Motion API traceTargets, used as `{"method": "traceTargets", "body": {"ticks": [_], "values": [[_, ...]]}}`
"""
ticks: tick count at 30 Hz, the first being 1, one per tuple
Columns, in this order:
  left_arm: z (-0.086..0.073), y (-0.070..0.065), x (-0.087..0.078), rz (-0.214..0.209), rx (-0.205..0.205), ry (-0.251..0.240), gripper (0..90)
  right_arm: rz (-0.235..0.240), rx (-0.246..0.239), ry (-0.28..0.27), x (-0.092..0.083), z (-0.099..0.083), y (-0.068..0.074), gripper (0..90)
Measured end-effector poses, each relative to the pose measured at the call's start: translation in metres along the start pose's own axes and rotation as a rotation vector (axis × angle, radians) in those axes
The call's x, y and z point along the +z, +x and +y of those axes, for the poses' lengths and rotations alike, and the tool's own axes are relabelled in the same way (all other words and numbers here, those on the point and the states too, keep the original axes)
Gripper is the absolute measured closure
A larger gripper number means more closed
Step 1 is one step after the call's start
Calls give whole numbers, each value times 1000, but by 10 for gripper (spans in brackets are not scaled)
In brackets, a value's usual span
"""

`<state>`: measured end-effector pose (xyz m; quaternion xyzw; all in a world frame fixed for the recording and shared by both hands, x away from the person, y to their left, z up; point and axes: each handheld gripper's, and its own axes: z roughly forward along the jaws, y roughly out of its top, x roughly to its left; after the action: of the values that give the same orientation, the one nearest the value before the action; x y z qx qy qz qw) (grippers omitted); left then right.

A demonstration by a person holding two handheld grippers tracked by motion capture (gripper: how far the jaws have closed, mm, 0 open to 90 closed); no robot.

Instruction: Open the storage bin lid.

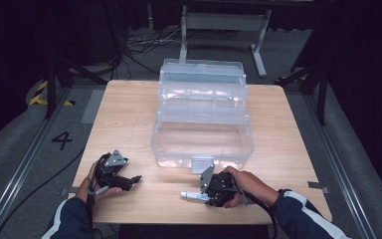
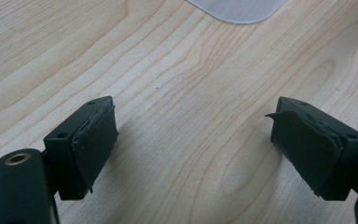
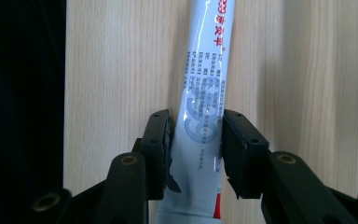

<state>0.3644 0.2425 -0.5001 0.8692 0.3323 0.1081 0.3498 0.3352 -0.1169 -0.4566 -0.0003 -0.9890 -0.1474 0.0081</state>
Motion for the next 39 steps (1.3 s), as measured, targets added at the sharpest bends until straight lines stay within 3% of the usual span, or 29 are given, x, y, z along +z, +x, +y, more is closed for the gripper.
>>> {"method": "traceTargets", "body": {"ticks": [7, 15, 24, 27, 35, 39], "values": [[0, 0, 0, -3, 3, -1, 147, 17, -13, 42, -4, -8, 2, 544], [1, 1, 0, -5, 9, 0, 146, 2, -22, 6, 0, 12, 2, 500], [1, 1, 0, -7, 8, 0, 146, -12, -16, 25, 8, 22, 0, 502], [1, 1, 0, -7, 9, 0, 145, 17, 0, 10, 9, 25, -5, 559], [1, 1, 0, -8, 9, 0, 145, 14, 8, 11, 8, 25, -7, 698], [1, 1, 1, -7, 9, 0, 145, 10, 5, 17, 7, 25, -7, 703]]}}
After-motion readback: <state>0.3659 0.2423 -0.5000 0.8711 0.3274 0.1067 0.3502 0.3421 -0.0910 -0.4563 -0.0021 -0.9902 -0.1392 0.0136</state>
